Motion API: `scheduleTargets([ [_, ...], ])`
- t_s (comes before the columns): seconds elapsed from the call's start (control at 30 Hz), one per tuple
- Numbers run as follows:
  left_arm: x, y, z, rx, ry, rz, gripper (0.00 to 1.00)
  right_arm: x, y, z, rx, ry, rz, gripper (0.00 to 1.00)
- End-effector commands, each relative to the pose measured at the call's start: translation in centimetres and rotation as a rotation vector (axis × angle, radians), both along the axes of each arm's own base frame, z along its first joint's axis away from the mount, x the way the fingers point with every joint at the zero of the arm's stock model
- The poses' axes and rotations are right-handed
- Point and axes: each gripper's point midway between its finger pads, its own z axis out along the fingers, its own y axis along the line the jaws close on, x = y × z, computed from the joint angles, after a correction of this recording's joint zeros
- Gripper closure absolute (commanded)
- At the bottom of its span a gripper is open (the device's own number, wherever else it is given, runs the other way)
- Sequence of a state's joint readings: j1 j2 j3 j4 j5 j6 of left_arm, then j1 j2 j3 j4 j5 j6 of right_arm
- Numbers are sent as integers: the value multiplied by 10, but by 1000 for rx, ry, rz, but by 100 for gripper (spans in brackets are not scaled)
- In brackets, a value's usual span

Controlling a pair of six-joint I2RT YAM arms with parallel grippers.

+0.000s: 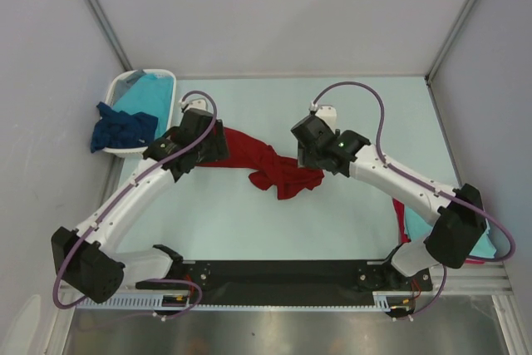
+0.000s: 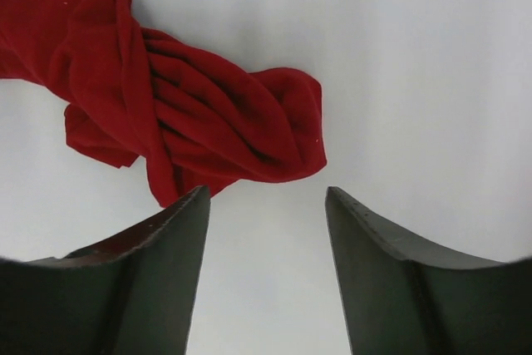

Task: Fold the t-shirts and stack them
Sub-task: Flatten out the tshirt

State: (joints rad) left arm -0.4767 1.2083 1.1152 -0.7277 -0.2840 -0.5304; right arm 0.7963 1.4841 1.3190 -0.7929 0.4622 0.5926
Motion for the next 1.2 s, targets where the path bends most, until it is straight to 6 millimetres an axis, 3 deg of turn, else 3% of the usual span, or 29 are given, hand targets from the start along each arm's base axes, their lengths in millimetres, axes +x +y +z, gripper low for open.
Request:
scheduleTargets([
  [0.0,-2,-10,0,1,-25,-23,28,-2,-11,-6,-17,-11,-116,45],
  [0.03,-4,-11,-4,4,-15,-27,27,-2,-11,-9,-23,-5,-117,49],
  [0.13,-6,-10,-6,6,-6,-24,28,1,-8,-18,-38,17,-117,46],
  [0.33,-6,-10,-12,11,13,-11,28,1,-3,-55,-36,128,-103,43],
  [0.47,-6,-8,-20,30,43,2,28,-4,0,-60,-21,141,-82,43],
  [0.6,-10,-9,-26,18,67,11,29,-15,6,-48,-22,104,-35,44],
  [0.73,-13,-9,-34,15,86,14,29,-37,34,-23,20,22,79,37],
  [0.83,-14,-10,-38,11,96,17,30,-55,55,-25,40,34,156,34],
  [0.97,-15,-12,-41,6,108,20,30,-71,71,-53,-7,107,206,34],
  [1.17,-19,-12,-45,7,116,22,30,-71,78,-76,-19,133,226,37],
])
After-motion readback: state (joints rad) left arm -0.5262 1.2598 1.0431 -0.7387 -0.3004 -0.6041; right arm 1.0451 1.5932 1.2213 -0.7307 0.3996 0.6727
